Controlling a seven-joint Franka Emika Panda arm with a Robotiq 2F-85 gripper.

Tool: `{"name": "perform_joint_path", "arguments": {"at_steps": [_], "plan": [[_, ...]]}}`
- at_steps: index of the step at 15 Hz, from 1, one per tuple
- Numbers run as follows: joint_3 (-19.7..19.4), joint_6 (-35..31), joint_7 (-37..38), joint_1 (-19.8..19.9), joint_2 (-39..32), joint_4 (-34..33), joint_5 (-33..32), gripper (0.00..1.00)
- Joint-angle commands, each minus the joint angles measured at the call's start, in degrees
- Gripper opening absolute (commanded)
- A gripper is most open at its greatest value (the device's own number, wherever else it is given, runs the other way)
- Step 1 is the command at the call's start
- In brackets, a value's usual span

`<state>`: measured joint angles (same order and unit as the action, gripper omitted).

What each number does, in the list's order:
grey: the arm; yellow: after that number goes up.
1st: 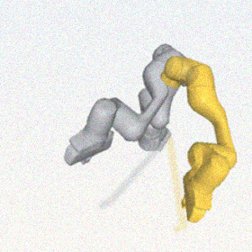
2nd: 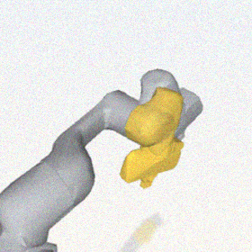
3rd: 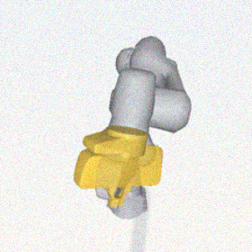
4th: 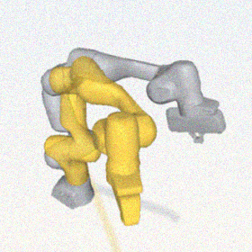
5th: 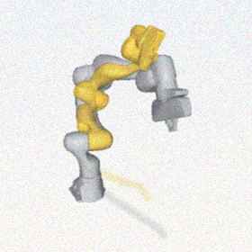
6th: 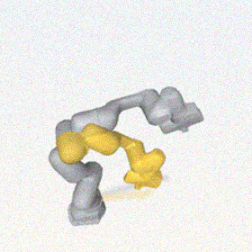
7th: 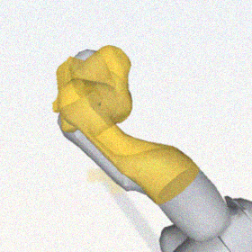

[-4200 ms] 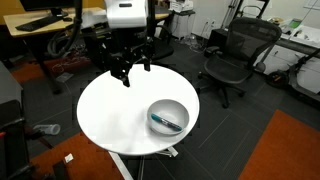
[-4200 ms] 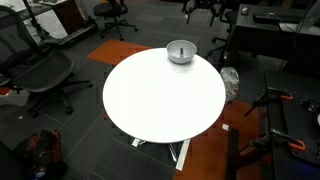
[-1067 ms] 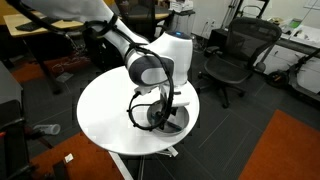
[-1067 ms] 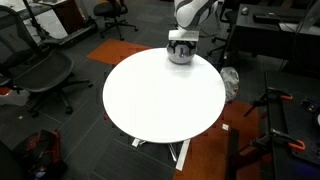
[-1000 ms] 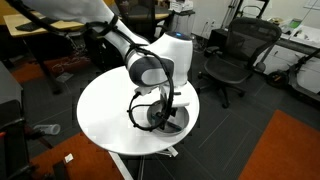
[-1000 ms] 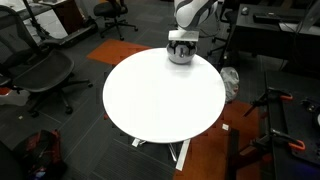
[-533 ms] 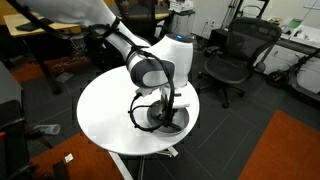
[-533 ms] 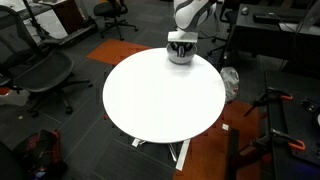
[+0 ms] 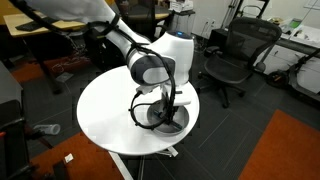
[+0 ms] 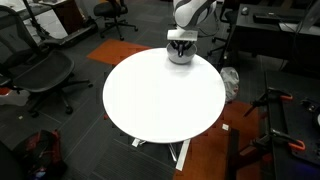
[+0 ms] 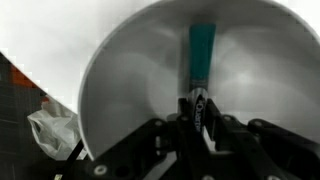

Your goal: Remove the green marker from the grey bowl and place it on the table

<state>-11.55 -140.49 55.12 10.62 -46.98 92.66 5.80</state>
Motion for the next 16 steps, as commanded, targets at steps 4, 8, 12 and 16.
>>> {"name": "perform_joint_path", "arguments": {"at_steps": [4,8,12,16], "plan": [[-3.59,2.95,0.23,-3.36,11.76,8.16,-0.29,0.05],[-3.08,2.23,0.29,-5.06,18.7,13.37,-0.55,0.05],[-2.53,2.04,2.74,-9.38,24.19,17.9,-3.12,0.05],[-0.98,3.18,5.65,-13.51,27.33,20.62,-5.21,0.05]]}}
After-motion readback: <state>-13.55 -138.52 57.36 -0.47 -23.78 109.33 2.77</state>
